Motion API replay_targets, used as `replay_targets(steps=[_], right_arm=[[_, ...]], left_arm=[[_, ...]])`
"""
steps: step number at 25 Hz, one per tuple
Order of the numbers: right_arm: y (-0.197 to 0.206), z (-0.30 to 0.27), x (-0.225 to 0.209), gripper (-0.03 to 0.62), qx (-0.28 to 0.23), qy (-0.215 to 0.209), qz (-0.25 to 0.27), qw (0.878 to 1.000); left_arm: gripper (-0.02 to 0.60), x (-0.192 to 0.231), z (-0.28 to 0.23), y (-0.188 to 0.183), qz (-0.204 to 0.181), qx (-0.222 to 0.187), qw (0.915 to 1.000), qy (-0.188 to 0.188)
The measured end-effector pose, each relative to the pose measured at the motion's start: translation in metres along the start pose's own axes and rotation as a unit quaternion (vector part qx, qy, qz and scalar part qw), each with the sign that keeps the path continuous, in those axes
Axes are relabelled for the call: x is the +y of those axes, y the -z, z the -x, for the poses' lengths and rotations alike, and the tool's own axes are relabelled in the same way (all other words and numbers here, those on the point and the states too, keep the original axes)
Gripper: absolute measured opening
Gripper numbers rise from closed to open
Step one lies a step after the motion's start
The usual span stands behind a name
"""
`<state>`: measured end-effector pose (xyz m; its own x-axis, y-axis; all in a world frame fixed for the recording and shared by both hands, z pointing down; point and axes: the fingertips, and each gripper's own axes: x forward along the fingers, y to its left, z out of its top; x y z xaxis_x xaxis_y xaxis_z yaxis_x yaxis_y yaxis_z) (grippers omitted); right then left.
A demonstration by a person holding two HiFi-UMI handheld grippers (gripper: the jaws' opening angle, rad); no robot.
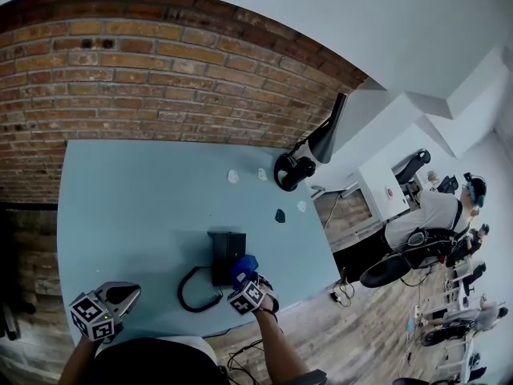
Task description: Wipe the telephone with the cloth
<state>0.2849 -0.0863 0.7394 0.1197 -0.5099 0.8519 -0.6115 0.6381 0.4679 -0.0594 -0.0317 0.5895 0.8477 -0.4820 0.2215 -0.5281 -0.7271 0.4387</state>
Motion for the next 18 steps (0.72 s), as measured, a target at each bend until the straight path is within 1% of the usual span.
replay_targets(steps=[3, 5, 9, 11, 13, 14, 16, 18], right_arm=[[0.006, 0.005, 0.011, 0.08, 0.016, -0.032, -0.035, 0.999], [0.007, 0.01, 0.022, 0.083, 0.012, -0.059, -0.068, 0.996], [0.007, 0.022, 0.047, 0.086, -0.011, -0.098, -0.129, 0.987], [-0.002, 0.032, 0.056, 0.086, -0.037, -0.114, -0.163, 0.979], [-0.021, 0.045, 0.059, 0.085, -0.078, -0.127, -0.205, 0.967], [-0.034, 0.053, 0.058, 0.084, -0.104, -0.134, -0.23, 0.958], [-0.063, 0.073, 0.052, 0.083, -0.163, -0.145, -0.275, 0.936], [-0.095, 0.099, 0.043, 0.08, -0.222, -0.145, -0.298, 0.917]], left_arm=[[0.026, -0.002, 0.0, -0.004, -0.005, -0.003, 1.0, 0.0], [0.026, -0.003, 0.002, -0.008, -0.011, -0.005, 0.9999, -0.002], [0.026, -0.002, 0.005, -0.011, -0.016, -0.008, 0.9998, -0.007], [0.026, -0.002, 0.005, -0.013, -0.018, -0.008, 0.9998, -0.009], [0.026, -0.003, 0.004, -0.015, -0.022, -0.006, 0.9997, -0.008], [0.026, -0.004, 0.003, -0.017, -0.025, -0.005, 0.9996, -0.007], [0.026, -0.005, 0.002, -0.022, -0.034, -0.004, 0.9994, -0.006], [0.026, -0.007, 0.001, -0.029, -0.042, -0.009, 0.9991, -0.005]])
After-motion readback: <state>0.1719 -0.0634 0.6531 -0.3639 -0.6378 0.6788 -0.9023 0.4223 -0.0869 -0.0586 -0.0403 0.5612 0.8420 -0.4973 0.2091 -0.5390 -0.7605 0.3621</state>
